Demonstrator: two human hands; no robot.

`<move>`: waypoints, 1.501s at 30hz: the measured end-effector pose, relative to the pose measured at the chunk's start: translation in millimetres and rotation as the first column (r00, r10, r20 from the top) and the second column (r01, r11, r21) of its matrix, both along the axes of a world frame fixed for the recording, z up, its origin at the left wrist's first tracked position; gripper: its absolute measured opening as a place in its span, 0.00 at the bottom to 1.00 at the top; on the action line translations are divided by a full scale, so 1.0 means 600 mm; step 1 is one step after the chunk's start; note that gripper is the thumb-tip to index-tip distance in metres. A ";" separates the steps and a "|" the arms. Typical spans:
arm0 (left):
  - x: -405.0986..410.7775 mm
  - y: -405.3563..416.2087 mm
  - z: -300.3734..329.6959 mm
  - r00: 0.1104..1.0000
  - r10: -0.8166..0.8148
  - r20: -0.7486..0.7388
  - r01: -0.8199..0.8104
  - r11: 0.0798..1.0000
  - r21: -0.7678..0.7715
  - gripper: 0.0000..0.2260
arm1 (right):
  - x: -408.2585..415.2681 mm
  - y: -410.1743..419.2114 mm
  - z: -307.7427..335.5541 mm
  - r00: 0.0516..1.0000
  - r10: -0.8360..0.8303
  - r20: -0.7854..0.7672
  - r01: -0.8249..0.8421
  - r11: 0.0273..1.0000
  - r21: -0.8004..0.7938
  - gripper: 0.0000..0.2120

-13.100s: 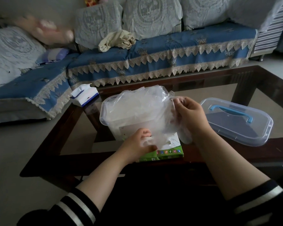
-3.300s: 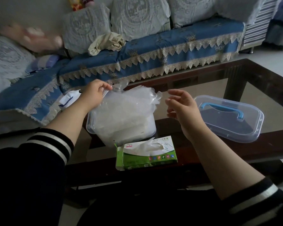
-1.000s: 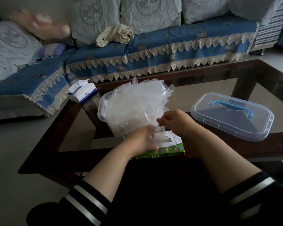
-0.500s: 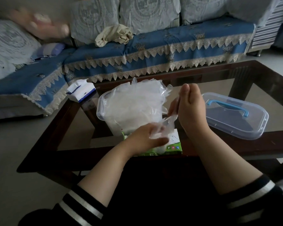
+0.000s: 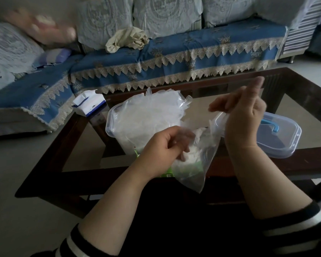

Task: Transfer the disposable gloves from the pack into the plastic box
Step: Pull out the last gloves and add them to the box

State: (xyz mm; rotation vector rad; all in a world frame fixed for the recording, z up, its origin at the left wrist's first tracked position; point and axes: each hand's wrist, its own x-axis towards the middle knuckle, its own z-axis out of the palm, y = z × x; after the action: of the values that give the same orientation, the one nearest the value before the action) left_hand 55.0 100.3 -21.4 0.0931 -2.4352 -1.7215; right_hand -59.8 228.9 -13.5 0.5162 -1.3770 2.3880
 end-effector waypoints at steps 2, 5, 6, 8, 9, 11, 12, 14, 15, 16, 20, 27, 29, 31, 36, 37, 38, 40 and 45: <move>0.003 -0.011 0.013 0.995 -0.075 0.064 0.085 0.984 -0.159 0.13 | -0.005 0.012 0.004 0.983 -0.071 -0.166 0.091 0.989 0.115 0.29; 0.008 -0.020 0.025 0.976 -0.124 0.179 0.174 0.938 -0.298 0.11 | -0.001 0.017 0.007 0.964 0.225 -0.139 -0.146 0.891 0.430 0.33; 0.009 -0.021 0.031 0.970 -0.135 0.203 0.193 0.935 -0.298 0.11 | 0.004 0.016 0.008 0.935 0.354 -0.030 -0.277 0.778 0.564 0.31; 0.010 -0.028 0.046 0.967 -0.149 0.205 0.202 0.943 -0.265 0.10 | 0.014 0.009 0.001 0.800 0.547 0.245 -0.542 0.486 0.686 0.31; 0.008 -0.032 0.053 0.970 -0.153 0.189 0.199 0.946 -0.257 0.09 | 0.016 0.005 -0.003 0.730 0.592 0.342 -0.624 0.372 0.688 0.35; 0.003 -0.047 0.063 0.977 -0.126 0.174 0.175 0.935 -0.308 0.07 | 0.017 0.001 -0.002 0.622 0.641 0.450 -0.717 0.234 0.657 0.34; -0.001 -0.055 0.067 0.980 -0.092 0.176 0.151 0.922 -0.356 0.06 | 0.017 0.000 0.004 0.602 0.649 0.465 -0.726 0.203 0.657 0.29; -0.010 -0.074 0.074 0.986 -0.042 0.164 0.107 0.904 -0.413 0.06 | 0.016 -0.005 0.012 0.608 0.651 0.455 -0.711 0.193 0.676 0.22; -0.015 -0.083 0.079 0.987 -0.029 0.155 0.092 0.907 -0.412 0.06 | 0.015 -0.010 0.011 0.631 0.646 0.429 -0.685 0.205 0.699 0.20; -0.019 -0.087 0.086 0.989 -0.017 0.145 0.074 0.915 -0.398 0.07 | 0.017 -0.017 0.009 0.659 0.639 0.397 -0.659 0.238 0.713 0.17; -0.033 -0.119 0.102 0.989 0.149 0.021 -0.131 0.919 -0.372 0.15 | 0.022 -0.075 -0.007 0.856 0.446 0.262 -0.491 0.541 0.682 0.03; -0.045 -0.188 0.070 0.908 0.408 -0.098 -0.417 0.846 -0.332 0.22 | 0.017 -0.153 -0.010 0.967 0.220 0.131 -0.248 0.677 0.693 0.04; -0.058 -0.203 0.062 0.884 0.444 -0.147 -0.468 0.836 -0.288 0.18 | 0.016 -0.177 -0.004 0.970 0.205 0.132 -0.235 0.647 0.726 0.05; -0.069 -0.224 0.053 0.868 0.465 -0.173 -0.496 0.822 -0.278 0.13 | 0.009 -0.202 0.005 0.984 0.157 0.090 -0.162 0.550 0.819 0.09; -0.083 -0.260 0.020 0.871 0.466 -0.154 -0.481 0.748 -0.458 0.05 | -0.011 -0.229 0.020 0.996 0.060 0.066 -0.073 0.124 0.990 0.31; -0.087 -0.265 0.013 0.876 0.457 -0.152 -0.469 0.736 -0.489 0.03 | -0.014 -0.232 0.021 0.994 0.050 0.092 -0.094 0.034 0.995 0.33; -0.091 -0.268 0.005 0.881 0.448 -0.151 -0.459 0.733 -0.503 0.03 | -0.017 -0.234 0.020 0.992 0.045 0.115 -0.114 -0.031 0.993 0.35; -0.100 -0.273 -0.009 0.893 0.429 -0.133 -0.433 0.743 -0.510 0.08 | -0.022 -0.241 0.017 0.990 0.031 0.139 -0.135 -0.102 0.986 0.36; -0.105 -0.269 -0.019 0.895 0.432 -0.111 -0.416 0.719 -0.556 0.17 | -0.032 -0.264 0.028 0.962 0.044 0.271 -0.263 -0.126 0.956 0.43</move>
State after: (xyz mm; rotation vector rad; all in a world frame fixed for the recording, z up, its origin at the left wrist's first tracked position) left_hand -8.0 -61.1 -32.6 0.5559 -2.5642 -0.7629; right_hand -78.8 70.5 3.2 0.8339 -3.2630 0.7911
